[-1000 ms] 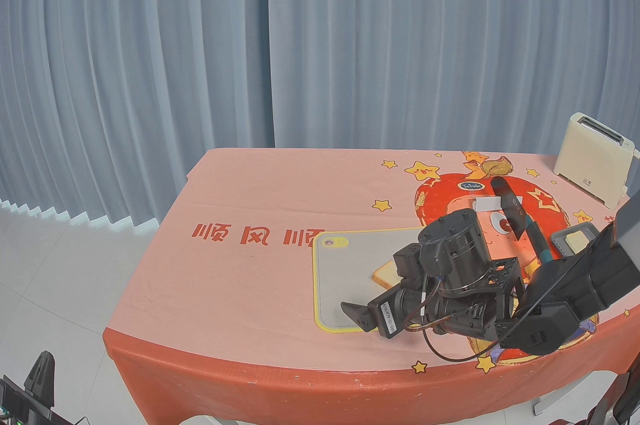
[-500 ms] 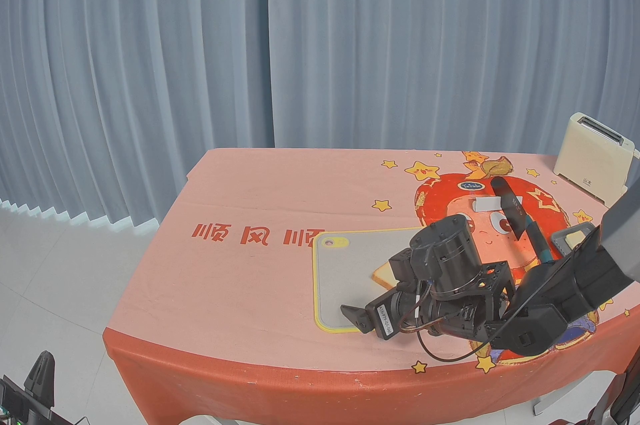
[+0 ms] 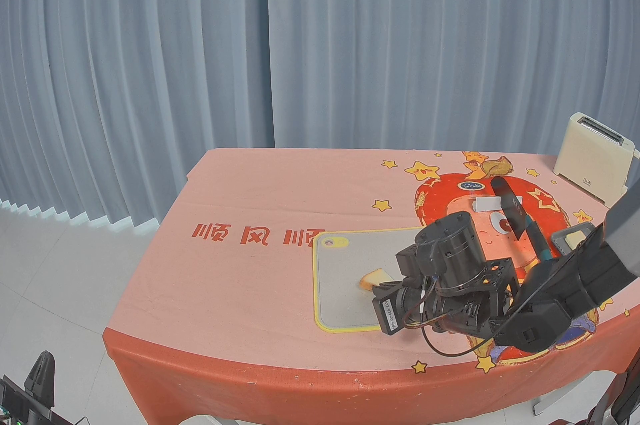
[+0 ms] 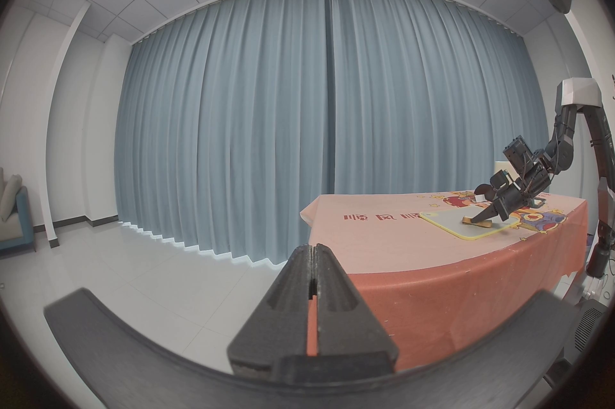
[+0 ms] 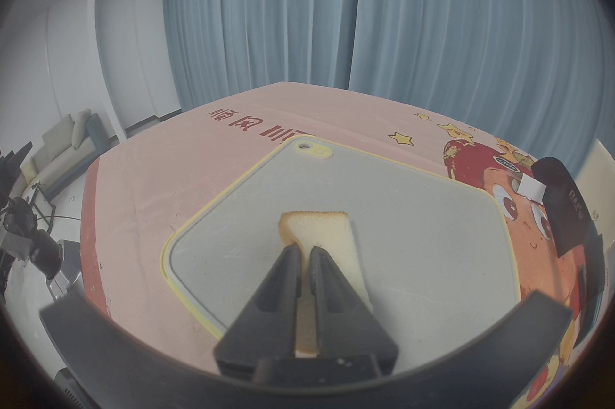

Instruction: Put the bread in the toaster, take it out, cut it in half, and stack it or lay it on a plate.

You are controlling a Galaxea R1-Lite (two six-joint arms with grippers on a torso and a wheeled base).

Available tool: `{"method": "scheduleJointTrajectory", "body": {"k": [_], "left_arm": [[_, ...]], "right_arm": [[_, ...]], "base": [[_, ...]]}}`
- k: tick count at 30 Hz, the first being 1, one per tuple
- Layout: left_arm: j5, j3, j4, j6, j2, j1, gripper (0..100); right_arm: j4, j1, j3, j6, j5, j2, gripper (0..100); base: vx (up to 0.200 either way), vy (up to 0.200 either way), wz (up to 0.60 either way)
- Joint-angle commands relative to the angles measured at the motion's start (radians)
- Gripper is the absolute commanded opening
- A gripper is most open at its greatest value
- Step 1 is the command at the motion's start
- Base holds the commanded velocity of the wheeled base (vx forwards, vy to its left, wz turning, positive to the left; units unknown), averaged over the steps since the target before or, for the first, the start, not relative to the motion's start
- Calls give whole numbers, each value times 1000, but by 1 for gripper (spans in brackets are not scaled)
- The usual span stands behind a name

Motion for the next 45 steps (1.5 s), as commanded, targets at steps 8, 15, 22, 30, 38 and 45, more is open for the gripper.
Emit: {"method": "scheduleJointTrajectory", "body": {"k": [8,15,22,30,38,45], "left_arm": [[1,18,0,0,0,0,0],[1,18,0,0,0,0,0],[1,18,0,0,0,0,0],[1,18,0,0,0,0,0],[1,18,0,0,0,0,0],[2,18,-2,-2,0,0,0]], "right_arm": [[-2,-4,6,-1,-2,-136,0],[-2,-38,64,-1,-2,-237,0],[-2,-40,155,-1,-4,-378,0],[-2,-150,236,2,15,-488,0],[-2,-187,242,9,15,-527,0],[-3,-187,261,6,16,-521,0]], "base": [[0,0,0],[0,0,0],[0,0,0],[0,0,0],[0,0,0],[0,0,0]]}}
